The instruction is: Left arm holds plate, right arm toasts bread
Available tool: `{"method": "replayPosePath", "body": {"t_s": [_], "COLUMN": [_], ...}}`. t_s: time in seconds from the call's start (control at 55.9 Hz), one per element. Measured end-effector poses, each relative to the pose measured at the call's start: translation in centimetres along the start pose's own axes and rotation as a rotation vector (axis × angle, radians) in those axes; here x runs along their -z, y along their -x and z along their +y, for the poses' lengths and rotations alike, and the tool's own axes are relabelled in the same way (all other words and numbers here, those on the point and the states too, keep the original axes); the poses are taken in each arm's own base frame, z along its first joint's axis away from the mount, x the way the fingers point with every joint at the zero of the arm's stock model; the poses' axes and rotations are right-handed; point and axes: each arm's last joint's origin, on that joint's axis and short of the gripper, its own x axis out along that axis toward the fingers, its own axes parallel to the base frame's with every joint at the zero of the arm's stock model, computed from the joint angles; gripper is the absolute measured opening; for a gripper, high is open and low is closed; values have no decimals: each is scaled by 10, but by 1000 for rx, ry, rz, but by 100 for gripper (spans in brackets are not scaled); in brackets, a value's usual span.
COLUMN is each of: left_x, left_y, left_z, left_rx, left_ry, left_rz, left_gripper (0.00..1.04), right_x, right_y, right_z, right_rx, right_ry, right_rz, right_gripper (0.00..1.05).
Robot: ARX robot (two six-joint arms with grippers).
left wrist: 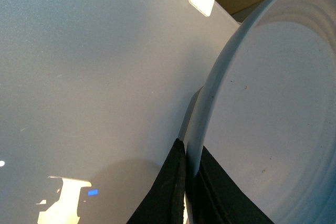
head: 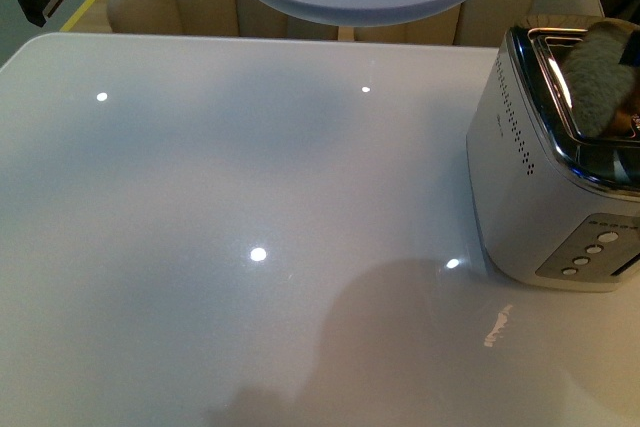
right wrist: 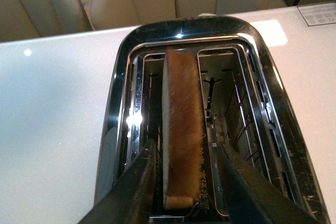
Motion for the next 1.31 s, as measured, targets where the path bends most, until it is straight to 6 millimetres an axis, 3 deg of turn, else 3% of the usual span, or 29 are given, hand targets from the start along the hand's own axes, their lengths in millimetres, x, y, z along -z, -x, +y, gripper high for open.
{"method": "replayPosePath", "body": {"t_s": [0.143,0.25,0.304,0.429,0.608,0.823,0.912,1.306], "left_x": [0,0,0,1,0,0,0,0], "left_y": [0,0,0,0,0,0,0,0], "left_z": [0,0,0,-1,0,0,0,0], "left_rx": [0,0,-1,3,0,1,2,1], "left_ry": [0,0,0,-2,0,0,0,1], "left_rz": [0,0,-1,2,-2,-1,0,-1], "left_gripper": [3,3,3,3,3,3,3,3], "right_x": [-24,-26,-28,-32,-17,6,11,28], "right_y": [42,81,90,96,103,122,126,139], "right_z": [-14,-30,-32,-32,-35,-40,-41,-44], "right_rx": [70,150,154,144,-111,-107,-107,-108], "right_ry": [-78,-113,-123,-130,53,110,114,118], "right_rz": [-114,-195,-231,-265,-356,-362,-363,-378], "right_gripper": [73,92,97,96,69,18,2,2]}}
